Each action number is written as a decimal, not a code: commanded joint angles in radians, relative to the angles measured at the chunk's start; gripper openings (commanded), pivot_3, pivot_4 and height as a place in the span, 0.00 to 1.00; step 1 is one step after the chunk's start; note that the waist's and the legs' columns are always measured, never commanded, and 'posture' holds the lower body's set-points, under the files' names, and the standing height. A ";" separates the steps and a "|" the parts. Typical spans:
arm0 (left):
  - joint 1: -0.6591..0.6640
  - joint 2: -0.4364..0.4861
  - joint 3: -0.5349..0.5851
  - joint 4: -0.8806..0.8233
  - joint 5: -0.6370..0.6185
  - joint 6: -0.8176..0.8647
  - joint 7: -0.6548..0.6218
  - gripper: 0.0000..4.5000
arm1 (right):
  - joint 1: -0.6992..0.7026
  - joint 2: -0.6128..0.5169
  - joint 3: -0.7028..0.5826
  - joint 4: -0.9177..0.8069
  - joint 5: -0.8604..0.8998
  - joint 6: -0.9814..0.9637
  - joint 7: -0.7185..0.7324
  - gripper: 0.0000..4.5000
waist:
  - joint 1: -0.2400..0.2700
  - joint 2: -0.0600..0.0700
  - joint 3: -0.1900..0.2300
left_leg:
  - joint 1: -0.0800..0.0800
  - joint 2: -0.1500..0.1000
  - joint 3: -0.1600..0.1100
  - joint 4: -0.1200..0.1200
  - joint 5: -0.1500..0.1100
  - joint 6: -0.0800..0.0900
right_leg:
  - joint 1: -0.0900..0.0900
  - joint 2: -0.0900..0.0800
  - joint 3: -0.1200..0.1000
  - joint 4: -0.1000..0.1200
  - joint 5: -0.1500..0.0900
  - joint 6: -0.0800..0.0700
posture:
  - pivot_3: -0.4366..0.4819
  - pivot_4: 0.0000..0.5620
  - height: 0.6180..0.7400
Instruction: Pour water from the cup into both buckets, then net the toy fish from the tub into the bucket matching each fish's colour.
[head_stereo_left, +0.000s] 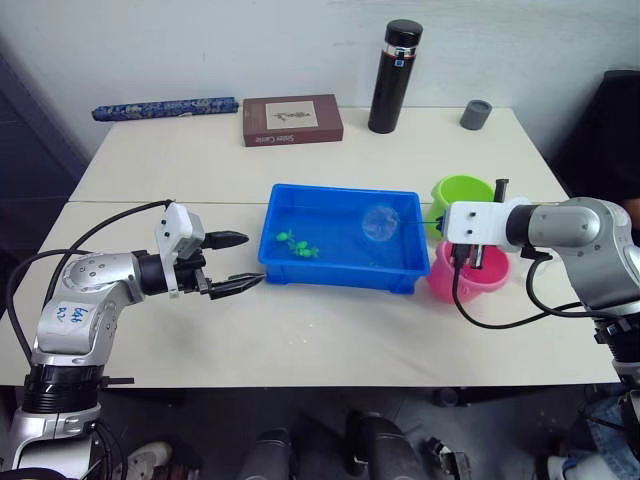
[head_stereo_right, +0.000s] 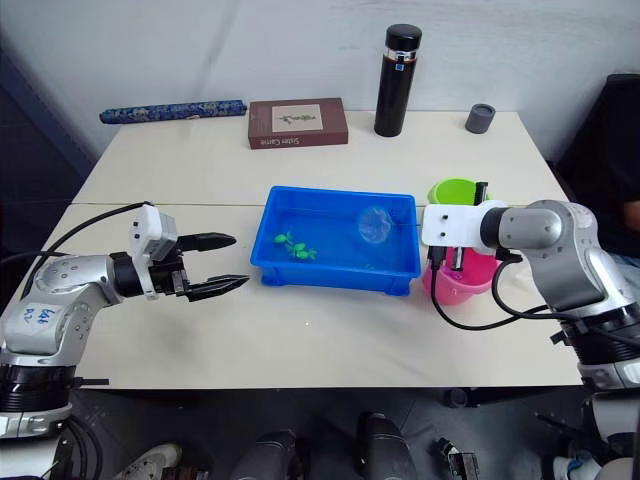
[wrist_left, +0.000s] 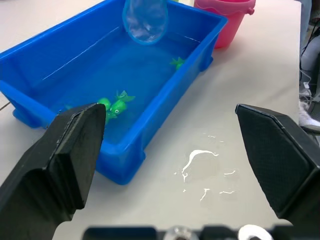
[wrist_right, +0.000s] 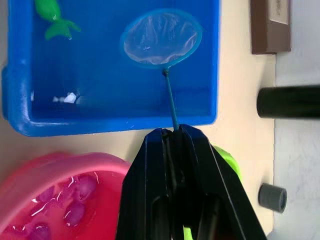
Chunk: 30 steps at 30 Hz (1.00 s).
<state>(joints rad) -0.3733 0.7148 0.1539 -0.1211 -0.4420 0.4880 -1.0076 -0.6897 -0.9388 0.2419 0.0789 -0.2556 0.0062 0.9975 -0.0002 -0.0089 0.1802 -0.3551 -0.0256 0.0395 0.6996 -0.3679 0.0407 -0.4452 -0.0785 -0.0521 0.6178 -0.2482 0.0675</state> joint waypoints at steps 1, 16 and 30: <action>0.019 0.001 0.029 -0.065 -0.030 0.008 0.028 1.00 | -0.027 -0.033 0.005 0.032 -0.036 -0.089 0.016 0.00 | -0.001 0.000 0.000 | 0.000 0.000 0.000 0.000 0.000 0.000 | 0.000 0.000 0.000 0.000 0.000 0.000 | 0.48 0.27 1.00; 0.109 -0.008 0.058 -0.172 -0.096 0.051 0.116 1.00 | 0.011 0.003 0.024 -0.061 0.059 -0.030 0.225 0.00 | -0.005 0.000 0.000 | 0.000 0.000 0.000 0.000 0.000 -0.001 | 0.000 0.000 0.000 -0.001 0.000 0.000 | 0.48 0.27 1.00; 0.165 0.011 0.101 -0.227 -0.128 0.075 0.153 1.00 | 0.029 0.181 0.030 -0.202 0.174 0.448 0.264 0.00 | -0.003 0.000 0.000 | 0.000 0.001 -0.001 0.000 0.000 -0.001 | 0.000 0.000 -0.001 -0.001 0.000 0.000 | 0.48 0.27 1.00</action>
<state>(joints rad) -0.2115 0.7116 0.2255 -0.3108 -0.5483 0.5662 -0.8560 -0.6530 -0.7676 0.2691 -0.0901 -0.1377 0.3847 1.2188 -0.0033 -0.0087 0.1803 -0.3548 -0.0249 0.0384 0.6992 -0.3683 0.0398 -0.4448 -0.0784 -0.0526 0.6163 -0.2484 0.0671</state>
